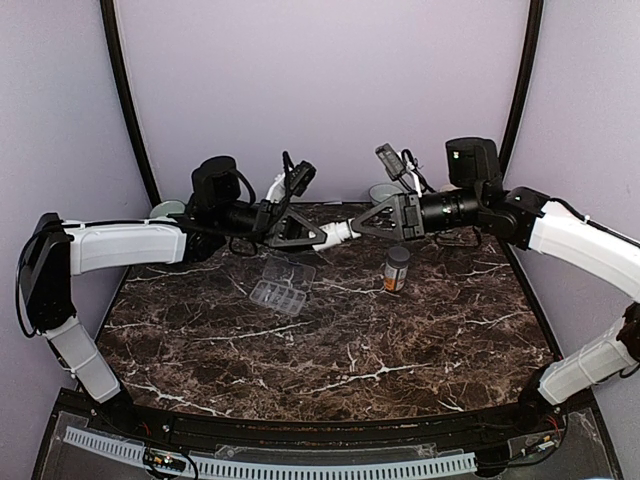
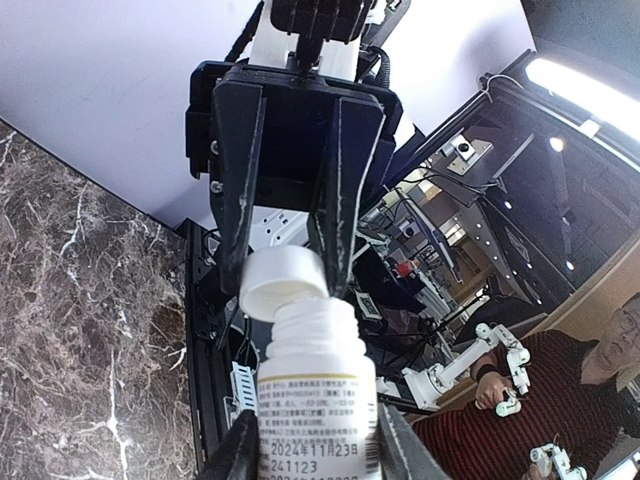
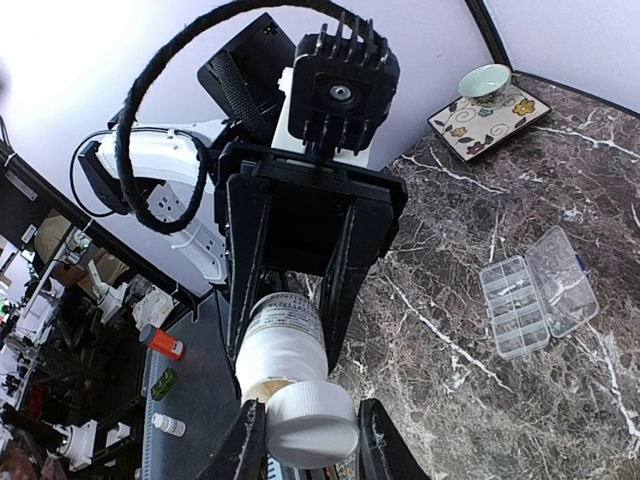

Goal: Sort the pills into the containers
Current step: Unscrew the lid of the pill bottle, then pour the pill into the compartment of the pill container.

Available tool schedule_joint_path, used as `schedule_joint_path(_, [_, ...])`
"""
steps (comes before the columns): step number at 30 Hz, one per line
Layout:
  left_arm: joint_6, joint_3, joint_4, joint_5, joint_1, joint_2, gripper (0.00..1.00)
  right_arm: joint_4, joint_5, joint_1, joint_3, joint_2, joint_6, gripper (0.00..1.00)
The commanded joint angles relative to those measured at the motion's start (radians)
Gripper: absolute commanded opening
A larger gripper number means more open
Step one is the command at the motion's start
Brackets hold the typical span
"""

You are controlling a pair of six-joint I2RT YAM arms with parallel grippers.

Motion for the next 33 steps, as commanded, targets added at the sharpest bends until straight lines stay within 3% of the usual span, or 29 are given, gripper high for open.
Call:
schedule_joint_path(1, [-0.013,-0.02,0.059,0.029,0.007,-0.037,0.0,-0.008,0.019,-0.002,0.025,0.002,-0.034,0.06])
schedule_joint_path(12, [-0.004,-0.095,0.095,0.008,0.046,-0.071,0.0,-0.007,0.061,-0.002,0.024,0.002,-0.032,0.06])
schedule_joint_path(26, [0.035,-0.317,0.172,-0.038,0.153,-0.119,0.0,-0.014,0.095,-0.002,0.023,0.012,-0.04,0.06])
schedule_joint_path(33, [-0.002,-0.431,0.303,-0.044,0.198,-0.111,0.0,-0.019,0.098,-0.002,0.023,0.019,-0.041,0.06])
